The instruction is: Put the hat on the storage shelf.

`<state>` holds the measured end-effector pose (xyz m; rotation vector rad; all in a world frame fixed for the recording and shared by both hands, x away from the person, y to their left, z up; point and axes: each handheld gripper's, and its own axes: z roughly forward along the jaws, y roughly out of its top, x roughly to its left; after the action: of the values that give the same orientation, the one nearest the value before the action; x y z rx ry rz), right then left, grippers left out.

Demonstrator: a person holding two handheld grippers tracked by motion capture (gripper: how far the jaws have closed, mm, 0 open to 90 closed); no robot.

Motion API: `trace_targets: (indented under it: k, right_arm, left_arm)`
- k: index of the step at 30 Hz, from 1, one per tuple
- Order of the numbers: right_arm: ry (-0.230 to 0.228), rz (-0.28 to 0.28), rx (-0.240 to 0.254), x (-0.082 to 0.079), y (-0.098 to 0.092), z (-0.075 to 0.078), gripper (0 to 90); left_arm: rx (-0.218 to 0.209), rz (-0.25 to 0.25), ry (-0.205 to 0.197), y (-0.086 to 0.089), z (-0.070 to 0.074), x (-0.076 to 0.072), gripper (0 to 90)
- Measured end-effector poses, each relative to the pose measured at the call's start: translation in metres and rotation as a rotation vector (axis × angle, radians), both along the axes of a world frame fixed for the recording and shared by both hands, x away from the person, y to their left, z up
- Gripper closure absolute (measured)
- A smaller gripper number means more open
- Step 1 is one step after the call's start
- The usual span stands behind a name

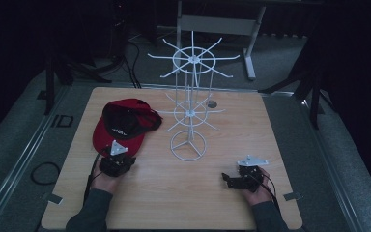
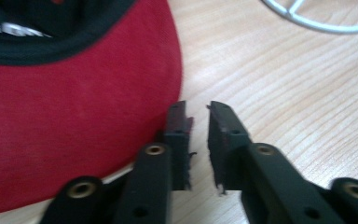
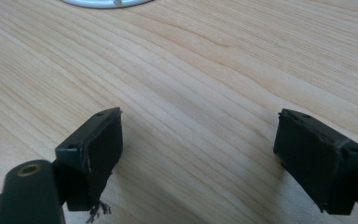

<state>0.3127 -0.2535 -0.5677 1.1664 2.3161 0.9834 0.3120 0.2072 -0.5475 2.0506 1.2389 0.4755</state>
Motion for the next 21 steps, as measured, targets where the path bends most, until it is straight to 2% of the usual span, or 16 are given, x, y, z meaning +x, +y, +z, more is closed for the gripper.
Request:
trace_targets:
  k: [3,7,12,14,21]
  right_arm:
    - [0.0,0.0,0.0,0.0,0.0,0.0,15.3]
    - [0.002,-0.003,0.002,0.0,0.0,0.0,15.3]
    - [0.002,-0.002,0.001,0.0,0.0,0.0,15.3]
    - [0.002,-0.002,0.001,0.0,0.0,0.0,15.3]
    - [0.002,-0.002,0.001,0.0,0.0,0.0,15.3]
  left_arm:
    - [0.004,0.015,-0.008,0.008,0.007,0.001,89.9]
    - [0.026,0.031,-0.034,0.016,0.018,0.001,90.0]
    - [0.041,0.084,-0.074,0.034,0.036,0.004,90.0]
    - [0.035,0.102,-0.08,0.041,0.043,0.005,90.0]
    - [0.063,0.184,-0.114,0.062,0.064,0.01,90.0]
